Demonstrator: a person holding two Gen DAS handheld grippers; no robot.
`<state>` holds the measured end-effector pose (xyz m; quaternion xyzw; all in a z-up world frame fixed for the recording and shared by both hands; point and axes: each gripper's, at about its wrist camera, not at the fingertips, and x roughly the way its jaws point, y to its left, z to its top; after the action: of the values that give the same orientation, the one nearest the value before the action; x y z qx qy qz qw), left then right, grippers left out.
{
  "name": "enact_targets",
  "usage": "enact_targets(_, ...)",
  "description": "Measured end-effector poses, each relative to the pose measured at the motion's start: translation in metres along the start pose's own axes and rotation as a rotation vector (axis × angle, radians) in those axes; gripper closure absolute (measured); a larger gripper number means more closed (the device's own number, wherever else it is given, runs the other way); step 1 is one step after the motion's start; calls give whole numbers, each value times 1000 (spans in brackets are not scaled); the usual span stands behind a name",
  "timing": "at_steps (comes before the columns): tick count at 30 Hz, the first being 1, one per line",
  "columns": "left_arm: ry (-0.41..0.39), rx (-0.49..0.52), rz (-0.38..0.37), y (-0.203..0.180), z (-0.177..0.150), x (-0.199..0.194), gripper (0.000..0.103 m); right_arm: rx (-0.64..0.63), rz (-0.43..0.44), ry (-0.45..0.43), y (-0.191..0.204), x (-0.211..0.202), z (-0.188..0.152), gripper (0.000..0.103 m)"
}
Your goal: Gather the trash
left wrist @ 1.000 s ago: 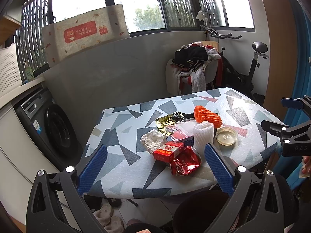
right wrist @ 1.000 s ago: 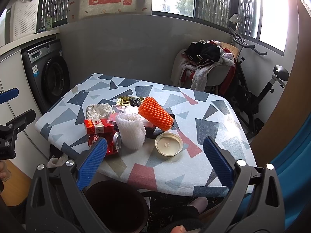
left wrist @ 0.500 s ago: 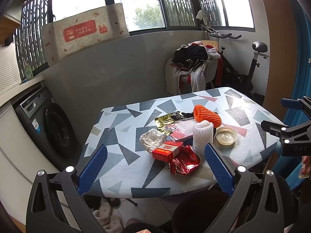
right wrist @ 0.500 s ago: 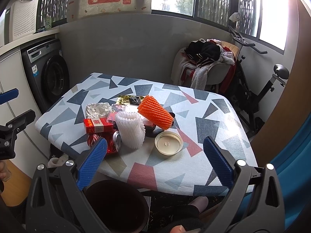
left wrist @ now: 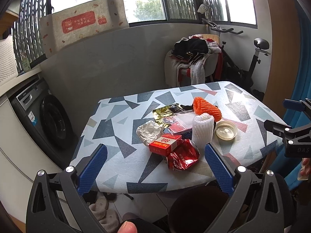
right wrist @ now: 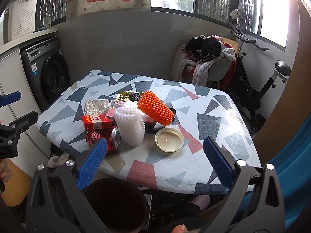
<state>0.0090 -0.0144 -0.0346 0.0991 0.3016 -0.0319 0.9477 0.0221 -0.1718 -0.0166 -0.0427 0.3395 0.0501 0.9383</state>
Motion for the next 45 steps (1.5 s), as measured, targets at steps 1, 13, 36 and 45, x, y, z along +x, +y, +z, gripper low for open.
enact_targets(1,23,-7,-6,3,0,7,5,9,9,-4,-2,1,-1,6)
enact_targets(13,19,-30,-22,27,-22,50,5,96,66,32,-48,33,-35,6)
enact_targets(36,187,-300,-76,76,-38,144,5,79,-28,344,-54,255,-50,6)
enact_targets(45,269,-454,-173,90,-40,183,16,130,8,272,-56,271,-39,16)
